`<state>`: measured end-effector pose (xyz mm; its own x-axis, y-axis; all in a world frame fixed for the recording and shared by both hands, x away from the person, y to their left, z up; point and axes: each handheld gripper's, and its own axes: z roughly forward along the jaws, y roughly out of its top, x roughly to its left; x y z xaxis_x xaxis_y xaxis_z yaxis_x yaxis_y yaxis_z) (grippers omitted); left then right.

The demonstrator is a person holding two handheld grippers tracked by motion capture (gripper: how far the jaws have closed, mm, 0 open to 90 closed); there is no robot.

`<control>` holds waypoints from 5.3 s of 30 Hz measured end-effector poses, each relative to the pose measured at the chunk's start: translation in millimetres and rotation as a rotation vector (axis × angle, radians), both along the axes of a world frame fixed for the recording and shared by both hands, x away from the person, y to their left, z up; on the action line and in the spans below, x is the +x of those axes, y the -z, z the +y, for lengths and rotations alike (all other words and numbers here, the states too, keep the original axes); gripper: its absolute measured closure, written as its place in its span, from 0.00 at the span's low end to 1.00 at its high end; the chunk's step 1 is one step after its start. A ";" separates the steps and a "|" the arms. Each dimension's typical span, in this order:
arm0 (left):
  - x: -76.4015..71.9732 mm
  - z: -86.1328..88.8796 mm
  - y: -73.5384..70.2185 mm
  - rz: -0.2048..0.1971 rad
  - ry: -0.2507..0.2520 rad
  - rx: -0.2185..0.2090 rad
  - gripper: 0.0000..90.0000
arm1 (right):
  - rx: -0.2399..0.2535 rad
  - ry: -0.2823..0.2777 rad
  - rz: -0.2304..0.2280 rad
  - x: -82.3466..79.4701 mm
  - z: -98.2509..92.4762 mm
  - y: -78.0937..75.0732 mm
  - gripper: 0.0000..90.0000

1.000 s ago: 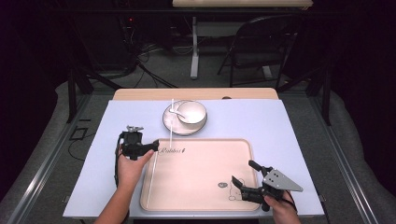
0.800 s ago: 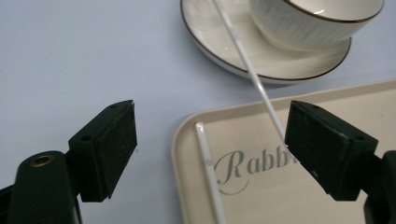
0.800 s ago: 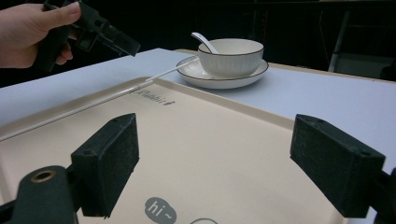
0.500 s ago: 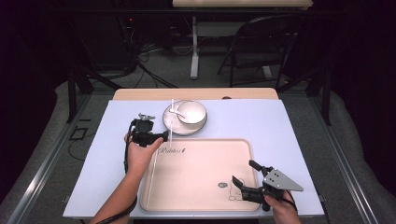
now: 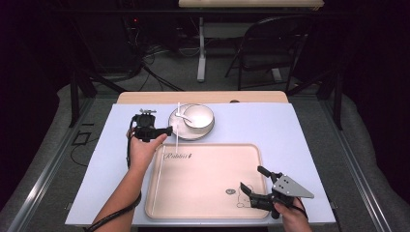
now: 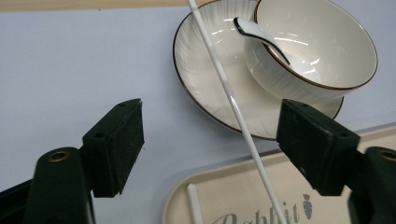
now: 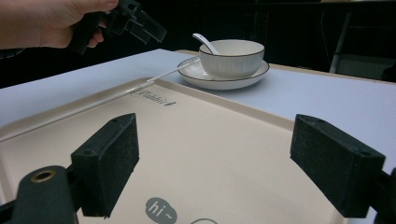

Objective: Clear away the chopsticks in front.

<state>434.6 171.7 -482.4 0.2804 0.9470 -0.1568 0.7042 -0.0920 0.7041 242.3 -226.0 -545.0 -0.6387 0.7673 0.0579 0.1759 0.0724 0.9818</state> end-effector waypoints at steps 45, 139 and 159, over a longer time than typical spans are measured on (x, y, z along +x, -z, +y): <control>51.4 -36.8 32.9 -0.009 0.052 0.070 0.65 | 0.002 -0.013 0.009 0.1 0.1 0.2 0.16; -62.7 6.0 2.7 -0.069 -0.079 -0.209 0.94 | 0.025 0.004 0.003 0.0 -2.2 -2.0 0.16; -114.0 4.3 31.3 -0.078 -0.095 -0.161 0.94 | 0.018 0.008 0.002 1.1 -2.4 -1.5 0.16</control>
